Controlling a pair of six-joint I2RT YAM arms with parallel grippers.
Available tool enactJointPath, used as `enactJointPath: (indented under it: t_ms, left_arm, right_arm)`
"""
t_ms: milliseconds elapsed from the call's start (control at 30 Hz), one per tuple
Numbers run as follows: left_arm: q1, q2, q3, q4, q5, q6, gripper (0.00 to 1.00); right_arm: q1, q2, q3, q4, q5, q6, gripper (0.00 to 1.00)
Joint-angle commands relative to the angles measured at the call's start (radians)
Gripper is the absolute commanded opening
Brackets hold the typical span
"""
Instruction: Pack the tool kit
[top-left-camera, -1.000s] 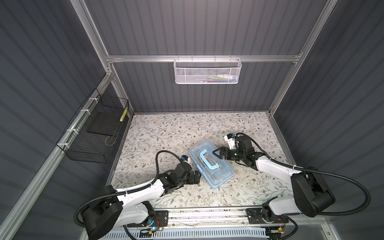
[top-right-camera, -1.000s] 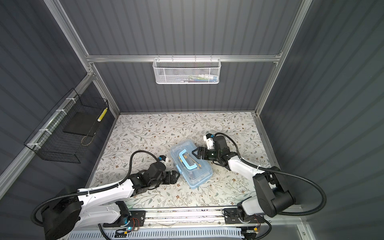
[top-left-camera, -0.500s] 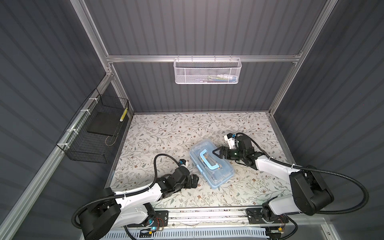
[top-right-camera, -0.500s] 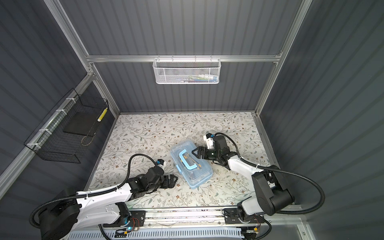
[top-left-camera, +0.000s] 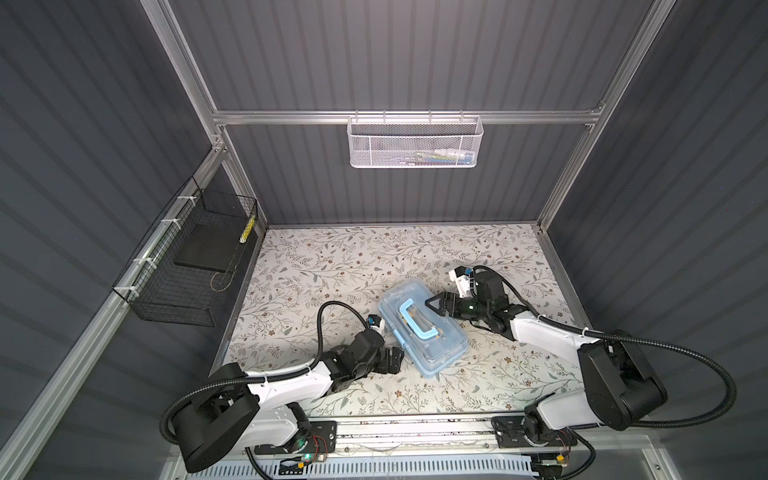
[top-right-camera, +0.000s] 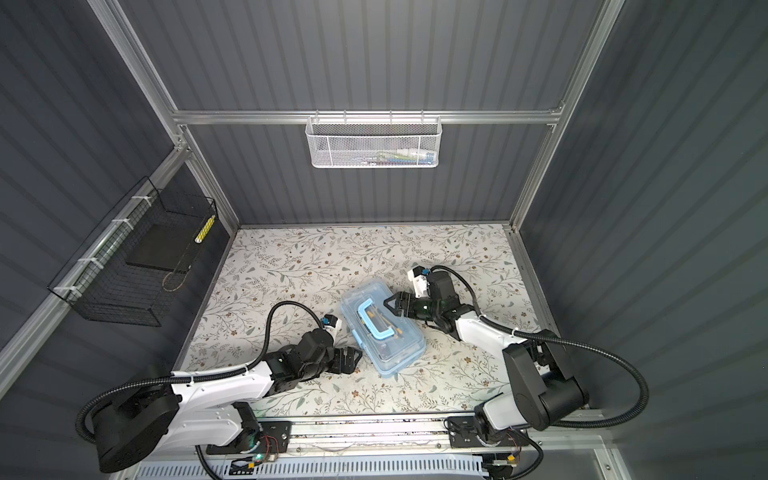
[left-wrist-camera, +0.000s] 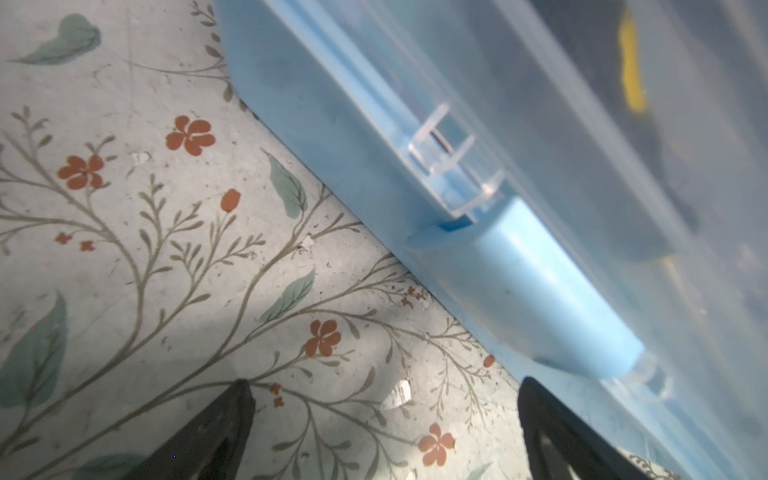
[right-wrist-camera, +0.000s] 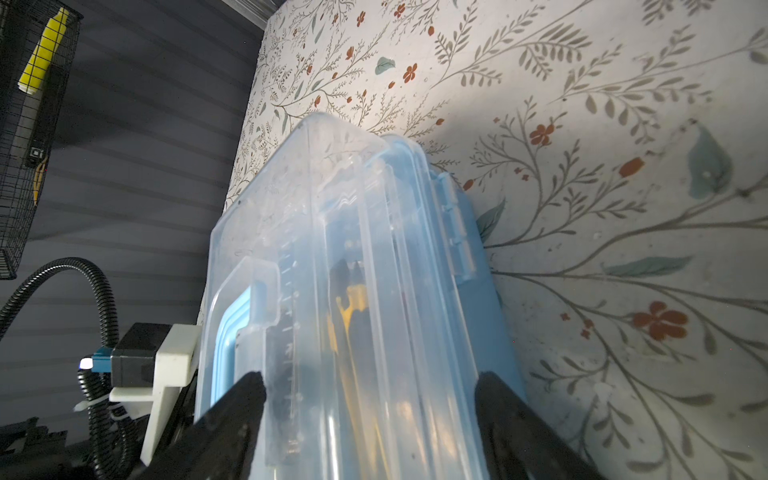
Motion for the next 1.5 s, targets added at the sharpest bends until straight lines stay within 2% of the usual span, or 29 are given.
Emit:
enactJointPath:
  t_ms: [0, 167, 400, 600, 767, 933, 1067, 1233, 1367, 1467]
  left_arm:
    - [0.002, 0.005, 0.033, 0.023, 0.030, 0.047, 1.00]
    - [0.002, -0.020, 0.039, -0.005, -0.031, 0.053, 1.00]
    - [0.003, -0.033, 0.075, -0.105, -0.235, 0.081, 1.00]
    - [0.004, -0.056, 0.077, -0.159, -0.302, 0.089, 0.99]
    - [0.015, -0.088, 0.063, -0.254, -0.350, 0.038, 0.99]
    - [0.020, -0.126, 0.045, -0.375, -0.357, -0.060, 0.99]
    - [0.021, -0.146, 0.034, -0.428, -0.330, -0.137, 0.99]
    - [0.014, -0.208, 0.010, -0.272, -0.167, -0.055, 1.00]
    - [0.014, -0.228, 0.004, -0.205, -0.142, 0.006, 0.99]
    - [0.014, -0.194, 0.025, -0.173, -0.125, 0.039, 1.00]
  right_arm:
    - [0.016, 0.007, -0.031, -0.021, -0.026, 0.013, 0.81]
    - [0.018, 0.008, -0.034, -0.014, -0.026, 0.015, 0.81]
    - [0.020, -0.001, -0.045, -0.003, -0.017, 0.023, 0.81]
    - [0.019, 0.001, -0.045, -0.007, -0.007, 0.018, 0.81]
    - [0.019, 0.000, -0.041, -0.018, 0.031, 0.020, 0.81]
    - [0.019, 0.007, -0.013, -0.092, 0.108, -0.004, 0.80]
    - [0.020, 0.017, 0.003, -0.100, 0.116, -0.015, 0.80]
    - [0.023, 0.032, 0.011, -0.096, 0.101, -0.021, 0.80]
    - [0.024, 0.046, 0.011, -0.081, 0.085, -0.014, 0.80]
    - [0.029, 0.050, 0.006, -0.064, 0.076, -0.006, 0.80]
